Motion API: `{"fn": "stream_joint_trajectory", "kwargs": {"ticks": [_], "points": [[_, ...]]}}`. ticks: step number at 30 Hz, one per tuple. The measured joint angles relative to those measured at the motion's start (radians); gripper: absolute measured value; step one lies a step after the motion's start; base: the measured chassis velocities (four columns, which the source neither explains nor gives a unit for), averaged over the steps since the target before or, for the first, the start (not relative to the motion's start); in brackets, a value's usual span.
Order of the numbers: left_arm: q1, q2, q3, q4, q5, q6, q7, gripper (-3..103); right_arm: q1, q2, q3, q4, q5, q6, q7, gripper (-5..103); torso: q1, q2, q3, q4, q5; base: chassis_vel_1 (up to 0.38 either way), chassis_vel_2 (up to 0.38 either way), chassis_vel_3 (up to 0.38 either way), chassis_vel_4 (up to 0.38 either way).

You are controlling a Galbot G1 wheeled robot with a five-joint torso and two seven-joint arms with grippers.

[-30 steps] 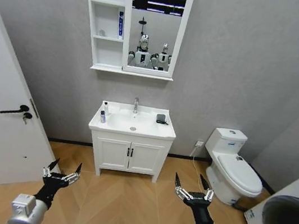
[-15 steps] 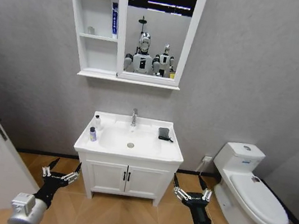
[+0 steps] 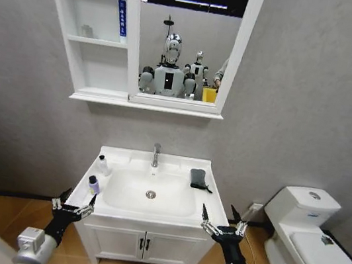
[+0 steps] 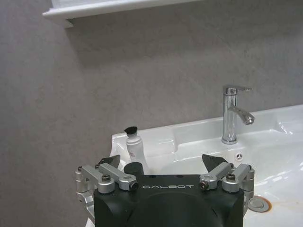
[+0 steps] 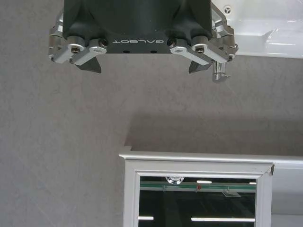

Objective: Move facial cleanser and shampoo from washbasin to cabinet, then wipe washbasin with towel.

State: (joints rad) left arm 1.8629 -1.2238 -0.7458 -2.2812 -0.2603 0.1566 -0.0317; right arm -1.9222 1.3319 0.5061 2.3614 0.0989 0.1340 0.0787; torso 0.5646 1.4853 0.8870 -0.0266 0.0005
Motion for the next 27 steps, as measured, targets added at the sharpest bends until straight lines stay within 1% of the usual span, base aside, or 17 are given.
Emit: {"fn": "stream_joint_trajectory", "kwargs": {"ticks": [1,3,5,6,8,10,11,14,15,17,18,20,21,22,23,24,27], "points": [[-0.008,0.011,0.005,0.013,0.002,0.000,0.001,95,-0.005,0.005,-0.015,-0.004,-0.015,0.001,0.000,100,0.000,0.000,0.000,0.0001,-0.0012,0.000,0.000,0.000,0.000],[-0.012,0.020,0.008,0.018,0.002,0.001,0.001,95,-0.012,0.012,-0.032,-0.010,-0.030,0.004,0.001,100,-0.001,0.000,0.000,-0.0001,-0.0012,0.070,-0.007,-0.044,-0.004],[-0.013,0.032,0.011,0.033,0.002,0.001,0.002,101,-0.019,0.023,-0.061,-0.023,-0.055,0.010,0.002,100,-0.003,0.001,-0.001,0.0002,-0.0004,0.091,-0.021,-0.071,-0.001],[-0.013,0.032,0.011,0.033,0.002,0.001,0.002,101,-0.019,0.023,-0.061,-0.023,-0.055,0.010,0.002,100,-0.003,0.001,-0.001,0.0002,-0.0004,0.111,-0.034,-0.071,-0.001],[-0.024,0.045,0.019,0.071,0.002,0.002,0.002,98,-0.013,0.036,-0.098,-0.051,-0.079,0.015,0.005,100,-0.003,0.001,-0.001,0.0004,-0.0007,0.100,-0.088,-0.066,0.064],[-0.051,0.062,0.038,0.107,0.000,0.004,0.002,98,0.000,0.038,-0.108,-0.071,-0.083,0.016,0.013,100,-0.003,0.001,-0.001,0.0004,-0.0003,0.024,-0.015,-0.025,0.017],[-0.051,0.062,0.038,0.107,0.000,0.004,0.002,98,0.000,0.038,-0.108,-0.071,-0.083,0.016,0.013,100,-0.003,0.001,-0.001,0.0004,-0.0003,0.000,0.000,0.000,0.000],[-0.131,0.095,0.091,0.179,-0.016,0.012,-0.004,98,0.022,0.032,-0.110,-0.097,-0.078,0.016,0.023,100,-0.001,0.001,0.000,0.0004,-0.0005,0.000,0.000,0.000,0.000],[-0.131,0.095,0.091,0.179,-0.016,0.012,-0.004,98,0.022,0.032,-0.110,-0.097,-0.078,0.016,0.023,100,-0.001,0.001,0.000,0.0004,-0.0005,0.000,0.000,0.000,0.000],[-0.229,0.124,0.151,0.242,-0.051,0.026,-0.022,98,0.040,0.023,-0.105,-0.126,-0.071,0.016,0.024,100,-0.001,0.000,0.000,0.0002,-0.0005,0.000,0.000,0.000,0.000],[-0.229,0.124,0.151,0.242,-0.051,0.026,-0.022,98,0.040,0.023,-0.105,-0.126,-0.071,0.016,0.024,100,-0.001,0.000,0.000,0.0002,-0.0005,0.000,0.000,0.000,0.000],[-0.286,0.139,0.184,0.279,-0.072,0.034,-0.040,98,0.048,0.020,-0.104,-0.145,-0.064,0.016,0.024,100,-0.001,0.000,0.000,0.0001,-0.0005,0.000,0.000,0.000,0.000],[-0.286,0.139,0.184,0.279,-0.072,0.034,-0.040,98,0.048,0.020,-0.104,-0.145,-0.064,0.016,0.024,100,-0.001,0.000,0.000,0.0001,-0.0005,0.000,0.000,0.000,0.000],[-0.320,0.148,0.199,0.299,-0.085,0.040,-0.053,98,0.049,0.018,-0.104,-0.154,-0.060,0.015,0.024,100,-0.001,0.000,0.000,0.0001,-0.0007,0.000,0.000,0.000,0.000],[-0.320,0.148,0.199,0.299,-0.085,0.040,-0.053,98,0.049,0.018,-0.104,-0.154,-0.060,0.015,0.024,100,-0.001,0.000,0.000,0.0001,-0.0007,0.000,0.000,0.000,0.000],[-0.337,0.154,0.201,0.306,-0.100,0.044,-0.065,98,0.050,0.018,-0.106,-0.161,-0.057,0.015,0.025,100,-0.001,0.000,0.000,0.0000,-0.0006,0.000,0.000,0.000,0.000],[-0.330,0.160,0.175,0.301,-0.117,0.046,-0.073,98,0.052,0.018,-0.110,-0.174,-0.051,0.014,0.028,100,-0.001,0.000,0.000,0.0001,-0.0005,0.000,0.000,0.000,0.000]]}}
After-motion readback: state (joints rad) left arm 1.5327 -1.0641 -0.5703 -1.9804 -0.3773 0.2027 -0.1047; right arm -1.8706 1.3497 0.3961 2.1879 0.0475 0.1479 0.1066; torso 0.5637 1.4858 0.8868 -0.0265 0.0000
